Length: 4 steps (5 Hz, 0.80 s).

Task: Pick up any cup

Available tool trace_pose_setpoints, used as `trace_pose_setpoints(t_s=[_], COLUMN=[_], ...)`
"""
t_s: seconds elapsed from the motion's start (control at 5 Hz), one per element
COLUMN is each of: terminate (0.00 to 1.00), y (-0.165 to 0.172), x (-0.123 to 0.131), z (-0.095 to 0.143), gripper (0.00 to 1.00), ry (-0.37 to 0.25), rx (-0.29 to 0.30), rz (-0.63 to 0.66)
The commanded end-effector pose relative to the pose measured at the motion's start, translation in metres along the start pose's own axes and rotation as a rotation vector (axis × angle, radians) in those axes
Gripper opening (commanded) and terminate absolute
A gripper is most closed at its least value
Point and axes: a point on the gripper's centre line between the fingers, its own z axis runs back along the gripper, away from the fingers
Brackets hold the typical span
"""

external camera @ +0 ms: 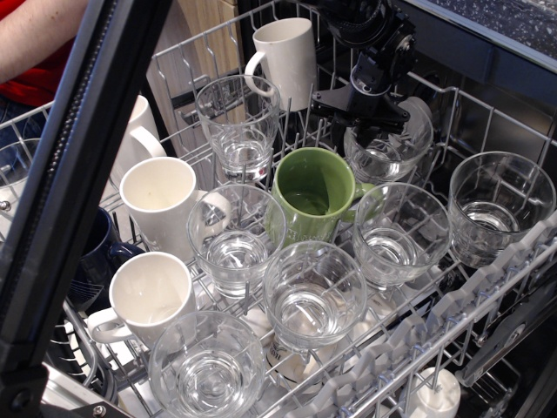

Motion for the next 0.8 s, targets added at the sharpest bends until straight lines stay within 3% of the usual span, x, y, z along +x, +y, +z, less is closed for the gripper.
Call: trace_pose_setpoints(t_s=[0.0,0.2,0.4,0.6], terminate=[0.0,0.0,0.0,0.0], y=[-0.001,-0.001,0.0,0.004], x=[0.026,0.026,0.039,0.047], z=[0.027,0.036,0.053,0.073], gripper=[0.0,0.0,0.0,0.0], ry=[-0.033,-0.044,-0.004,0.007], rx=[-0.063,-0.106,-0.177,-0.233], rz=[0.028,0.029,-0.051,-0.052])
